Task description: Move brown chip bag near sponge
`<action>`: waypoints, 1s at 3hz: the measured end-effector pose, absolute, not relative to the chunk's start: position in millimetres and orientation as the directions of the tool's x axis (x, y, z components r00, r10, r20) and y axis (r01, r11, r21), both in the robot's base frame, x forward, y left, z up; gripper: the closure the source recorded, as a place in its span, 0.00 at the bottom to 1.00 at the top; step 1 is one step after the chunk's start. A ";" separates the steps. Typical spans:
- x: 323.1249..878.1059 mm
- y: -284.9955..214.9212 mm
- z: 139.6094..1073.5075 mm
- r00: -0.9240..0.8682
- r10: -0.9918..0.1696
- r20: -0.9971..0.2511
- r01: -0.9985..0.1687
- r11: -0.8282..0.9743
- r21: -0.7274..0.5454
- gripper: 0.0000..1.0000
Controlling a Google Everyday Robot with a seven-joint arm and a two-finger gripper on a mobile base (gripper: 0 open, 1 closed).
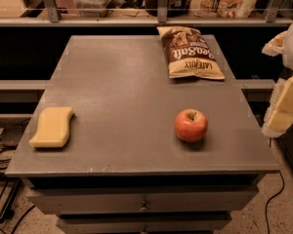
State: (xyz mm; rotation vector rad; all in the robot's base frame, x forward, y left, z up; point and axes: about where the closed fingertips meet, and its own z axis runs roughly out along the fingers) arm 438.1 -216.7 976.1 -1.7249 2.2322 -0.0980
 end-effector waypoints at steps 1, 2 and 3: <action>438.1 -216.7 976.1 -0.222 -0.953 -0.207 -0.931 0.270 -0.245 0.00; 443.7 -218.0 976.6 -0.217 -0.939 -0.266 -0.919 0.289 -0.268 0.00; 463.3 -220.1 978.6 -0.206 -0.891 -0.405 -0.878 0.351 -0.325 0.00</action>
Offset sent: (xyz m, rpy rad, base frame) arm 0.0237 -0.0085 0.0003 0.2296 -0.1535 -0.0226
